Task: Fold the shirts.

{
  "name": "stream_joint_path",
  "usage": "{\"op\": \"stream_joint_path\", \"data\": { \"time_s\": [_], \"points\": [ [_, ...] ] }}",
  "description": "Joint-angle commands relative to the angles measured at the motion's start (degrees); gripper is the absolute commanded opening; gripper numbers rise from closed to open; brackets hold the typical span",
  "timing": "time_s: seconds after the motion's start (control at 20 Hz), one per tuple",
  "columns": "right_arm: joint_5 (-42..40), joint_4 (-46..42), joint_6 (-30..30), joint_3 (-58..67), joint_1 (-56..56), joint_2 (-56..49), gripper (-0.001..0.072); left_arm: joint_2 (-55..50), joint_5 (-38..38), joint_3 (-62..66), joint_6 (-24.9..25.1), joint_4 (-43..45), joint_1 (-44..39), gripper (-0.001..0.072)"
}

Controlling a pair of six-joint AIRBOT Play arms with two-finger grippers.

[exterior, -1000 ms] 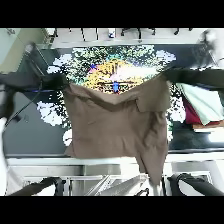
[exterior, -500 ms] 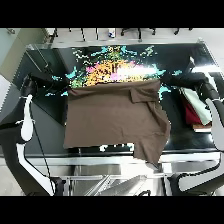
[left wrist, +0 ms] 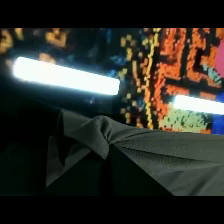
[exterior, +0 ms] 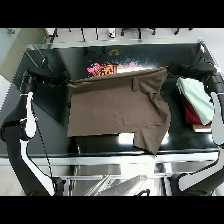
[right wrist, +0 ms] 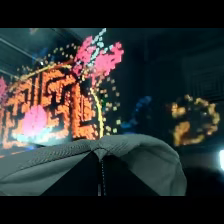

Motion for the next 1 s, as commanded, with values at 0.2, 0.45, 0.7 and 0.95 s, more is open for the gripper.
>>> {"op": "stream_joint_path", "data": {
  "time_s": [0.2,0.45,0.7,0.95],
  "points": [
    [-3.04,-16.85,7.54,-8.59,2.1,-0.15,0.0016,-2.45,4.9,-1.22,0.22,6.99,-1.75,0.0016],
    [-2.69,-20.81,10.12,-12.31,2.38,-0.2,0.0016,-2.4,6.16,-1.25,0.22,9.66,-2.32,0.0015],
    [-3.02,-19.76,10.12,-12.28,3.1,-0.57,0.0017,-2.4,7.26,-1.25,0.22,10.05,-2.36,0.0015],
    [-4.35,-16.33,10.08,-12.26,4.22,-1.14,0.0022,-2.36,7.85,-1.2,0.22,10.03,-3.15,0.0017]
  ]
}}
